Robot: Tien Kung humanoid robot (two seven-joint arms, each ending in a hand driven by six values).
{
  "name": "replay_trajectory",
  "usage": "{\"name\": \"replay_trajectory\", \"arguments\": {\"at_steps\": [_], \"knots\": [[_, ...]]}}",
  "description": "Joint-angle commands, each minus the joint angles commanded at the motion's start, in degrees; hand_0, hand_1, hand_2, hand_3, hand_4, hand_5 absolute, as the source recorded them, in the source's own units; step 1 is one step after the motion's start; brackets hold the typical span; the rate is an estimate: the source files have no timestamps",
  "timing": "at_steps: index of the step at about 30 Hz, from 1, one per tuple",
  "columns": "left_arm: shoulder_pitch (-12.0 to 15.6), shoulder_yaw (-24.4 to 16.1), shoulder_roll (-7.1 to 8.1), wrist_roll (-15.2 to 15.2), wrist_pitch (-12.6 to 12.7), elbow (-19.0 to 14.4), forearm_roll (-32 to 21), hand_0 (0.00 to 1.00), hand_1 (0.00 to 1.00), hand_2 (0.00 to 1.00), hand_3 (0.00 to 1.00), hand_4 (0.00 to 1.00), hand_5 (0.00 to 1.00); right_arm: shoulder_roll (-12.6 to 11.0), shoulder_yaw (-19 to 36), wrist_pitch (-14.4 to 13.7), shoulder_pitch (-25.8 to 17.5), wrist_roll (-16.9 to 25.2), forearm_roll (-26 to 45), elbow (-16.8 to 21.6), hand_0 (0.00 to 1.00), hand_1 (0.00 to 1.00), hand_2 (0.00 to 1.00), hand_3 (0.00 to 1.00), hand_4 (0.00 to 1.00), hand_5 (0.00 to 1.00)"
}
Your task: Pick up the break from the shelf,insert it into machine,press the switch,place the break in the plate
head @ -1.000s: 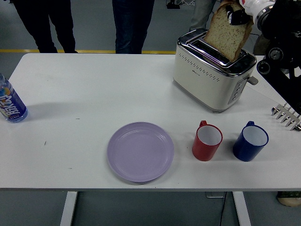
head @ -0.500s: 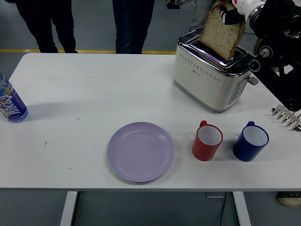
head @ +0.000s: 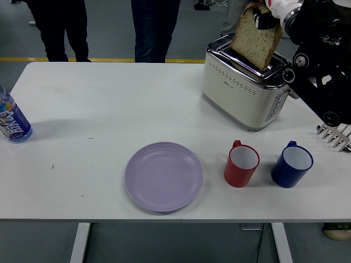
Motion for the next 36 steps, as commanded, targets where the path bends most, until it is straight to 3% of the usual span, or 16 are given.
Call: {"name": "replay_trajectory", "arguments": {"at_steps": [23, 36], "knots": [[-0.31, 0.17, -0.03, -0.02, 0.02, 0.0, 0.17, 0.397, 0.512, 0.672, 0.794, 0.68, 0.998, 2.31, -1.0, -1.48, 0.84, 1.54, -1.35, -5.82, 0.115, 0.247, 0.449, 0.49, 0.472, 0.002], [-0.39, 0.27, -0.04, -0.03, -0.03, 0.0, 0.13, 0.395, 0.512, 0.67, 0.794, 0.681, 0.998, 2.41, -1.62, -1.73, 0.77, 2.01, -1.92, -7.46, 0.114, 0.247, 0.448, 0.489, 0.472, 0.002]]}}
